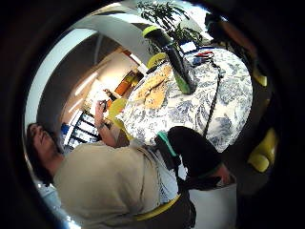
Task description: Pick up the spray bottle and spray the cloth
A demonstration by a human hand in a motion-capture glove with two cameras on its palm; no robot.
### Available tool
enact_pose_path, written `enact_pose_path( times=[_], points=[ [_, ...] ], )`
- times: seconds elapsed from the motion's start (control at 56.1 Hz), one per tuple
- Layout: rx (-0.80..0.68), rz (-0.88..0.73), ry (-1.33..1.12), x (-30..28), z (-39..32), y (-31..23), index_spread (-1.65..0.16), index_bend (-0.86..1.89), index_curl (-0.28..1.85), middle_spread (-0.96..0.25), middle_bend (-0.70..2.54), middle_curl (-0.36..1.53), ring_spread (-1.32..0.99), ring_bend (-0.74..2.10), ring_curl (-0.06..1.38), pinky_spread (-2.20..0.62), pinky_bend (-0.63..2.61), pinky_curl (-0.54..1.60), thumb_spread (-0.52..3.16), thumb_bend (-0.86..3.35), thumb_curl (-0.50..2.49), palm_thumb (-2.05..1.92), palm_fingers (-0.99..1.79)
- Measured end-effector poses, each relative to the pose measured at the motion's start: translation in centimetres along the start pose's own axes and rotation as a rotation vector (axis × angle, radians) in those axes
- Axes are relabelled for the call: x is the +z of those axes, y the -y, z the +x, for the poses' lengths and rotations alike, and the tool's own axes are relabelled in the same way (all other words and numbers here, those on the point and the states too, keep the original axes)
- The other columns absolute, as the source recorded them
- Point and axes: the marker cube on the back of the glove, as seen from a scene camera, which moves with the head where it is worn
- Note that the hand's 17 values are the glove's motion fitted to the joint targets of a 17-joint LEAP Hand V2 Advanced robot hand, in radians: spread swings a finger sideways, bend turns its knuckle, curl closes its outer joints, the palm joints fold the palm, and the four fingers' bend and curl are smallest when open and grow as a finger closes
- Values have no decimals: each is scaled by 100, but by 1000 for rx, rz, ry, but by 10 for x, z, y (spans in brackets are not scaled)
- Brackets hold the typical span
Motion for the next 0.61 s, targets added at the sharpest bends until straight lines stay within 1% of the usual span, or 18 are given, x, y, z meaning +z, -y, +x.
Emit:
enact_pose_path(
  times=[0.018,0.089,0.232,0.392,0.482,0.606],
  points=[
    [0,1,-1,0,0,-1,-19,14,4,-3,20,5,-6,47,10,6,43,10,41,22,7,36,66],
    [8,15,-9,0,-1,-5,-27,14,11,-4,19,11,-9,51,20,9,46,19,66,22,11,39,60],
    [18,31,18,0,1,-4,-34,13,15,-5,19,18,-11,52,26,13,48,25,92,18,15,42,55],
    [42,32,30,1,-2,-6,-37,12,18,-5,18,23,-11,52,29,14,49,28,102,11,19,44,52],
    [31,37,56,4,-3,4,-38,12,18,-5,18,24,-12,52,30,15,50,29,105,8,21,44,51],
    [25,-18,237,17,-12,23,-38,10,18,-5,18,26,-12,54,32,15,51,31,105,4,23,47,47]
  ],
)
